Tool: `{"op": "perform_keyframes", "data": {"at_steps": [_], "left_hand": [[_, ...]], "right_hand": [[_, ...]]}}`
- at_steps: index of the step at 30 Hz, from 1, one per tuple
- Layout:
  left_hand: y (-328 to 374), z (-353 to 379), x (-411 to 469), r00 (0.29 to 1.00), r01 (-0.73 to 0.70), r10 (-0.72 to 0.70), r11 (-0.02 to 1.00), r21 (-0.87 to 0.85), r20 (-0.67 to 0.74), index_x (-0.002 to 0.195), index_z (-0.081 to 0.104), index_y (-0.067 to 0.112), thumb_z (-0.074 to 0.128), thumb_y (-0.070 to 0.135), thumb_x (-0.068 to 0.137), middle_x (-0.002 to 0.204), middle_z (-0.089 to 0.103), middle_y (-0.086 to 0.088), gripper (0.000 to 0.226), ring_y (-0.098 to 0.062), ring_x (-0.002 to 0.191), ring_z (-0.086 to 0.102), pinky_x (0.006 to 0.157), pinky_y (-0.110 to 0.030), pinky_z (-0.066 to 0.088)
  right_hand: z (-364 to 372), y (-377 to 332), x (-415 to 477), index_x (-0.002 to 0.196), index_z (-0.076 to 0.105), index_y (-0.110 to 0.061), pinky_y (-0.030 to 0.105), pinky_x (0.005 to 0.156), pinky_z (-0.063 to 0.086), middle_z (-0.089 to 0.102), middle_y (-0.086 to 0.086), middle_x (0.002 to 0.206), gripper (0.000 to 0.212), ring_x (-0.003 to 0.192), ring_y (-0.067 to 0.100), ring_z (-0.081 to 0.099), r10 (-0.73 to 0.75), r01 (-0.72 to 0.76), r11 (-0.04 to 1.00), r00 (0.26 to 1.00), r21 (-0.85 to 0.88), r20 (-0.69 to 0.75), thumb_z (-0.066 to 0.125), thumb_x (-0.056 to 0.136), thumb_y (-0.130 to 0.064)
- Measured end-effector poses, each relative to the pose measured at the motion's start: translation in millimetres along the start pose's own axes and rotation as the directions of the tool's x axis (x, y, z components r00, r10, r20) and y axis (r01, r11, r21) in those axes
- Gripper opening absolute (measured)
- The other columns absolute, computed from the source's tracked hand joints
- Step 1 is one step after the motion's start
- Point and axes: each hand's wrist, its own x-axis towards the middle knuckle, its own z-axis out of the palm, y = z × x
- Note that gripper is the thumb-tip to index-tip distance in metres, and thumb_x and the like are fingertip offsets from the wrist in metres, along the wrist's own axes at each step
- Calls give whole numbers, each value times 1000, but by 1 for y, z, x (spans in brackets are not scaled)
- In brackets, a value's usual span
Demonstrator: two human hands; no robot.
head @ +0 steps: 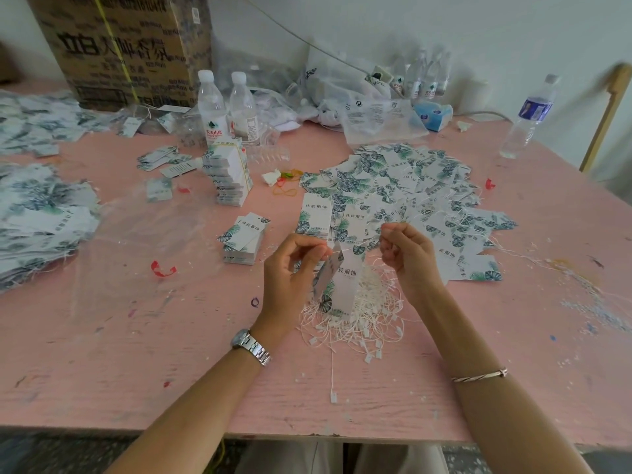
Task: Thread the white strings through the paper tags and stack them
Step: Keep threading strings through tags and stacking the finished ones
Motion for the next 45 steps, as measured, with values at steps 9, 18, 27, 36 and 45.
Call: {"op": "perform_keyframes", "data": {"at_steps": [9,18,27,36,45], "left_hand": [[2,2,2,988,118,-107,988,-98,109,109,74,16,71,8,87,104,77,3,23,-16,102,73,89,-22,55],[2,5,1,988,145,-140,987,-75,70,109,74,23,72,14,89,99,78,2,22,-17,98,74,86,-23,56],[-3,4,0,996,88,-88,983,161,-2,99,76,16,75,11,89,94,76,1,11,-19,89,71,81,-42,58],[1,4,-1,987,-143,98,902,407,131,98,76,5,74,10,89,91,72,-3,11,-11,80,66,76,-26,55],[2,5,-2,990,-125,81,893,433,120,96,76,7,75,16,89,88,71,-2,12,-10,77,65,72,-30,55]], "right_hand": [[-3,3,2,112,67,4,19,72,52,66,7,85,23,75,13,60,-47,36,995,992,91,119,57,92,-3],[5,3,-6,117,65,-6,25,77,56,74,9,88,30,77,17,69,-76,86,996,956,-23,284,63,88,0],[11,5,-10,91,80,-15,23,71,53,72,4,81,11,72,14,63,-105,155,980,935,-126,338,77,80,-14],[18,8,-15,99,74,-7,30,66,47,66,19,86,15,79,28,54,-109,223,939,916,-263,386,71,87,-15],[18,7,-16,101,72,1,22,60,48,65,17,88,16,74,26,53,-149,305,896,891,-322,428,68,89,-10]]}}
